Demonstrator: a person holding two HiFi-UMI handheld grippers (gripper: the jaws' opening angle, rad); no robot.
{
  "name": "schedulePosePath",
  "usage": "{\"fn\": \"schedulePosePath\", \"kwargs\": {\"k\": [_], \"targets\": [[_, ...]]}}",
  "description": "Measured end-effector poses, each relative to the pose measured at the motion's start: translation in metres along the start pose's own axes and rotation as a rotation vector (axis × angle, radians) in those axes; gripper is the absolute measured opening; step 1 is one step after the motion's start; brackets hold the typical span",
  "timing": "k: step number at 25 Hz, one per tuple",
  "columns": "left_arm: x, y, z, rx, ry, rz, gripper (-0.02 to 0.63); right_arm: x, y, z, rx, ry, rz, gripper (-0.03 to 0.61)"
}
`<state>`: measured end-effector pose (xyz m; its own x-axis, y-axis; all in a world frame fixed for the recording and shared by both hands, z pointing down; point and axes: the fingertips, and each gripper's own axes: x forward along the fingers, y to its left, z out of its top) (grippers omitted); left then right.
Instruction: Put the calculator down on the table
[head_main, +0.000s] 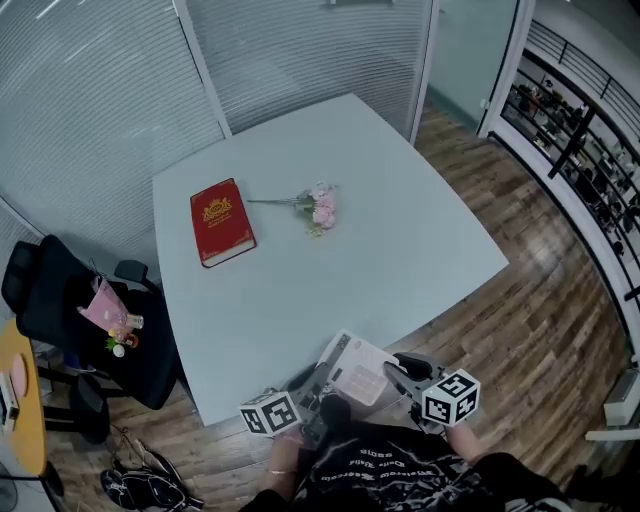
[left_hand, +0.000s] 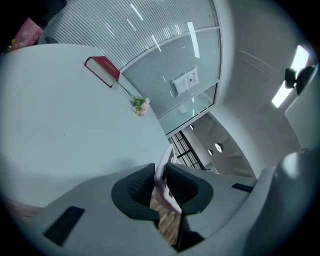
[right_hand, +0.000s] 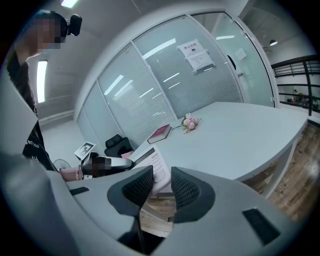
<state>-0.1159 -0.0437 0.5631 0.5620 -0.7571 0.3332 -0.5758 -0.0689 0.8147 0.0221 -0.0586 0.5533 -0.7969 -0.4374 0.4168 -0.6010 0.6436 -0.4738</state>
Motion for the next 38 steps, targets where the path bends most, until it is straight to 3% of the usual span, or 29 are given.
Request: {"fn": "schedulePosePath", "kwargs": {"k": [19,38], "targets": [[0.029,0.053,0.095,0.046,0.082,-0.003,0.078,0.093,-0.010,0.042,0.012,-0.002,-0.080,0.123],[0.147,-0.019,0.155,0.198,0.093,-0.067,0.080,0.066,-0.105,0.134,0.023,-0.123,-0.162,0.123]]}}
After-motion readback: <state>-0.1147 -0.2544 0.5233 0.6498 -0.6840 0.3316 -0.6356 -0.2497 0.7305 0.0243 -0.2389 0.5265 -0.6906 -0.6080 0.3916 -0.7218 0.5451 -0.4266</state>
